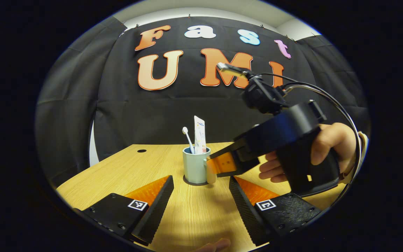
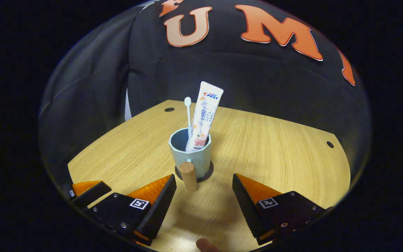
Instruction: Put the toothbrush and toothpaste on the desktop into the cup, then pick up the cup and place it on the coaster on the desktop.
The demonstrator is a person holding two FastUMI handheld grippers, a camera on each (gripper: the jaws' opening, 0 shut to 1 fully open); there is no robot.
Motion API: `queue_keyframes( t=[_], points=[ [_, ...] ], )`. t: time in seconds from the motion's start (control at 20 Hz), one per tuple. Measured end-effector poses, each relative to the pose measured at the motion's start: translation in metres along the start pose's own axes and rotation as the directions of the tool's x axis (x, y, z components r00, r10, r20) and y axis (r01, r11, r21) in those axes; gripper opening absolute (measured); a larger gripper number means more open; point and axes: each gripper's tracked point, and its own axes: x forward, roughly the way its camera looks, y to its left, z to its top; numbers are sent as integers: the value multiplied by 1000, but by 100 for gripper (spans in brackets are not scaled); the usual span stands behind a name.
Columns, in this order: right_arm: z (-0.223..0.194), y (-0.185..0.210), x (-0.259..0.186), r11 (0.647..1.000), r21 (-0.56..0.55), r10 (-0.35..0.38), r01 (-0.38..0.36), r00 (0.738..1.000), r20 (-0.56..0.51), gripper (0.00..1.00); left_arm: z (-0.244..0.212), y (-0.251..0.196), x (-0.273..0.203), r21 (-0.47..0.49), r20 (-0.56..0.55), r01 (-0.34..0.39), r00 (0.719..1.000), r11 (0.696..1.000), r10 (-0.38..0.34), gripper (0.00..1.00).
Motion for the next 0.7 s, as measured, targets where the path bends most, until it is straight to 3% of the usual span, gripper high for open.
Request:
queue_keyframes(
  t=[0.35, 0.6, 0.7],
  points=[
    [-1, -94, -83, 987, 63, -158, 149, 971, 180, 97, 23, -15, 4, 16, 19, -35, 999, 999, 35, 96],
    [-22, -164, -152, 957, 129, -288, 261, 915, 283, 97, 47, -36, 0, -5, 40, -66, 997, 998, 66, 96],
    [-30, -191, -178, 939, 144, -343, 312, 878, 334, 97, 57, -49, -9, 24, 69, -76, 995, 997, 74, 96]
  ],
)
